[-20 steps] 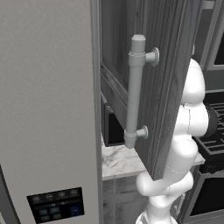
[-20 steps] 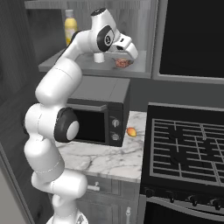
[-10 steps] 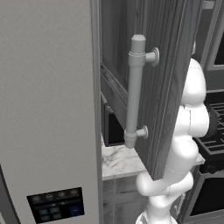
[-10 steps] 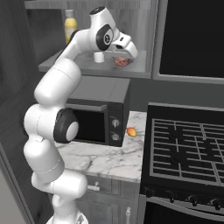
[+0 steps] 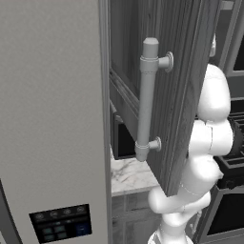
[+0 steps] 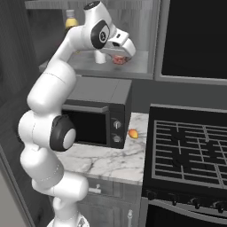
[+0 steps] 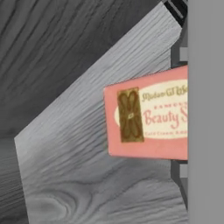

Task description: Pick the spray and bar soap from the cabinet and place them on the counter.

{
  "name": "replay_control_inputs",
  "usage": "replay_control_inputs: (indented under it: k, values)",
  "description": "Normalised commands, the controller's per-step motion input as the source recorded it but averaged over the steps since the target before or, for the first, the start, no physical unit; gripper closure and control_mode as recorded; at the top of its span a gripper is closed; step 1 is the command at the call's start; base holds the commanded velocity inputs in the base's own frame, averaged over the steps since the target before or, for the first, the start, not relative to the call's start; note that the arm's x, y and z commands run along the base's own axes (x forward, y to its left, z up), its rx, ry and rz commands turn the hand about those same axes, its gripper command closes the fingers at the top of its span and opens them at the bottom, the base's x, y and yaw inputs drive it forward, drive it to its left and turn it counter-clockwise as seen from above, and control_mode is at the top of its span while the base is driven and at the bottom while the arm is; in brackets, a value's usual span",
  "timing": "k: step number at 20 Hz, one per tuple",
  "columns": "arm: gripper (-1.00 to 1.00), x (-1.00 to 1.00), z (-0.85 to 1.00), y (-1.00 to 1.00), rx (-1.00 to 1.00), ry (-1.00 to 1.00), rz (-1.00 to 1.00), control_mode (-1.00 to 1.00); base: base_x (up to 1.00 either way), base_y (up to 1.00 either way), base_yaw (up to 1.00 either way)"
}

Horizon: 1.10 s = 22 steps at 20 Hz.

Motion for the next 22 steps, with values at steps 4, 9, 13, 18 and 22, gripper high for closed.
replay_control_inputs:
  k: [4,9,13,18,22]
  values:
    - [1.0,-0.36,0.04,0.2,0.0,-0.06,0.01,-1.0,0.0,0.0,0.0]
    - [1.0,-0.46,0.0,0.16,0.0,-0.05,0.01,-1.0,0.0,0.0,0.0]
    - [1.0,-0.51,0.0,0.18,0.0,-0.07,0.02,-1.0,0.0,0.0,0.0]
    - [1.0,-0.52,0.0,0.19,0.0,-0.06,0.02,-1.0,0.0,0.0,0.0]
    - [1.0,-0.53,0.0,0.2,0.0,-0.03,0.02,-1.0,0.0,0.0,0.0]
